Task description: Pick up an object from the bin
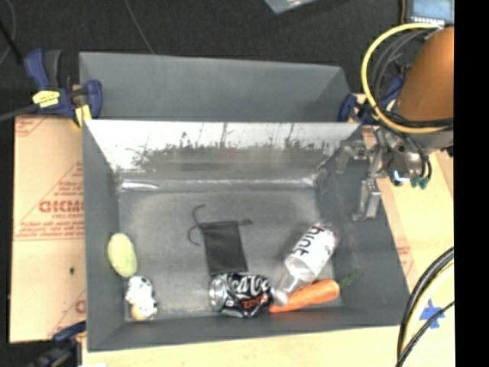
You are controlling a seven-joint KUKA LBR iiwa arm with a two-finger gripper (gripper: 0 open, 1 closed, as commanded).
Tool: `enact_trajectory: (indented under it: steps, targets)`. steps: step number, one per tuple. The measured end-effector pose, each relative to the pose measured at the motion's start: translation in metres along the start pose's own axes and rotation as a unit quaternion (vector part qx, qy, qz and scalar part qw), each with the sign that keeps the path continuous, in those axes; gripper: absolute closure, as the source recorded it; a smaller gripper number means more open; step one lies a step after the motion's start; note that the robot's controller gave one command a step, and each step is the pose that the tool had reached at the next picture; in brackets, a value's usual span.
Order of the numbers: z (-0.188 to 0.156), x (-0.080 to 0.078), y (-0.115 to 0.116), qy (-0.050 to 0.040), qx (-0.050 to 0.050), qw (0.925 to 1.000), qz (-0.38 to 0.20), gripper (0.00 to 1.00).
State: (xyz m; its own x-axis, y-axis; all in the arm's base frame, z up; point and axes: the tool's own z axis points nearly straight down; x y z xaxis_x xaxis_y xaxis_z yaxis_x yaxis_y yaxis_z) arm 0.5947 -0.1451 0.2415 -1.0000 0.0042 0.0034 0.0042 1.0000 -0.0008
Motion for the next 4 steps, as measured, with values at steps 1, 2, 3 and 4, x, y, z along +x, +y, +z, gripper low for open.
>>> enact_trajectory:
  steps: [1, 2, 3, 4]
  targets:
    - [-0.005, -0.001, 0.001, -0.0041, 0.001, 1.0000, -0.001, 0.00]
    - [0.050, 0.017, 0.004, -0.0051, 0.002, 0.9996, -0.029, 0.00]
    - [0.063, 0.044, 0.036, 0.0018, 0.000, 0.9971, -0.076, 0.00]
    - [0.093, 0.034, 0.018, -0.0109, 0.004, 0.9915, -0.130, 0.00]
